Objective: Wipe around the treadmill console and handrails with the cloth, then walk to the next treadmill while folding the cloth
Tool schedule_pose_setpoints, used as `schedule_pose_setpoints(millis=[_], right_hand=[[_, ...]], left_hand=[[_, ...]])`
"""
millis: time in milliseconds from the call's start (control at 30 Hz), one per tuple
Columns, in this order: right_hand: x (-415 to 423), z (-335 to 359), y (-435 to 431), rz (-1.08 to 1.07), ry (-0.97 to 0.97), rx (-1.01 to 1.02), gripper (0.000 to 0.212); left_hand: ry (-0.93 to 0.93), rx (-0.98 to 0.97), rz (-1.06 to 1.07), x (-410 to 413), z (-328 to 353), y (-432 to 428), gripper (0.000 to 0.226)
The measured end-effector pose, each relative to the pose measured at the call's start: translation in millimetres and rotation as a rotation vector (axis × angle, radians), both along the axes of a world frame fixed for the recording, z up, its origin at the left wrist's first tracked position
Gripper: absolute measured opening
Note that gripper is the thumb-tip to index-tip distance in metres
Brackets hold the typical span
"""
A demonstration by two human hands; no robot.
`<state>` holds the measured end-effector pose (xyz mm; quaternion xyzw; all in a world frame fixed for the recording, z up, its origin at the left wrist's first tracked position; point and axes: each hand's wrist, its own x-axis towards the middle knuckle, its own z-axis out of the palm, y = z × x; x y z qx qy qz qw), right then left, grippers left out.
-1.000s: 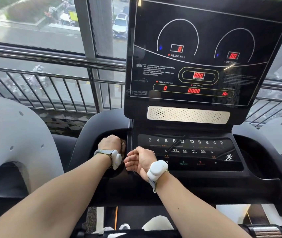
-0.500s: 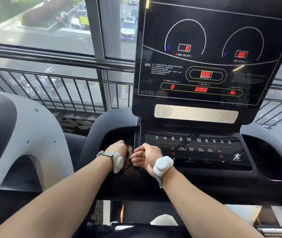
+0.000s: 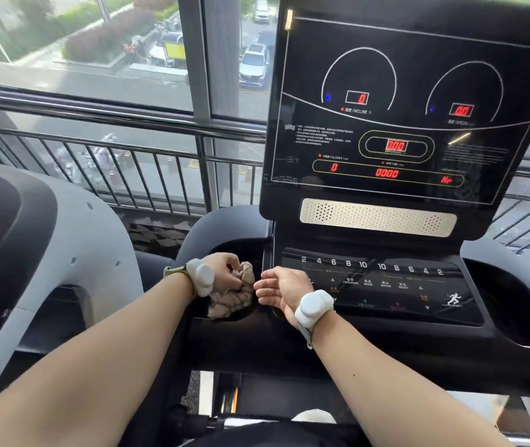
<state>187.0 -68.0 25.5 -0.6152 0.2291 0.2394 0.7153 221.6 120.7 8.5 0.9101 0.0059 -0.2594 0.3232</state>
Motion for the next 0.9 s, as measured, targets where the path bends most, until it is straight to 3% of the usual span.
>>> schedule_pose_setpoints(millis=[100,233,300,433,500,567,633,733,900], right_hand=[[11.3,-4.9,3.2,-0.049,-0.178,-0.099,0.006],[26.3,-4.6,4.3,0.107,-0.269,-0.137,0.051],[28.5,-4.2,4.7,0.217,-0.264,-0.075,0.058],[34.7,-5.6,10.1,0.292,-0.335,0.008,0.028],[37.7,-4.1,13.7,0.257,-0.337,0.011,0.019],[42.0,-3.9,16.4,0.242,-0.360,-0.045,0.013],[43.6,-3.0,16.0,0.239,-0.403,-0.154,0.011],[47.5,0.3,12.3,0.229,-0.432,-0.247,0.010],[51.0,7.1,8.3,0.134,-0.426,-0.140,0.016]], left_hand=[[0.024,-0.146,0.049,4.5,11.2,10.4,0.014],[0.066,-0.386,0.104,14.6,23.3,22.2,0.022],[0.065,-0.472,0.132,18.1,29.1,23.6,0.029],[0.028,-0.442,0.125,33.4,39.0,28.5,0.057],[0.010,-0.365,0.059,41.2,42.4,30.6,0.046],[0.020,-0.349,0.035,46.5,45.9,31.3,0.021],[0.012,-0.362,0.067,47.0,48.5,32.2,0.013],[0.016,-0.455,0.102,49.2,51.4,34.4,0.020],[0.001,-0.617,0.182,51.7,56.5,38.5,0.026]])
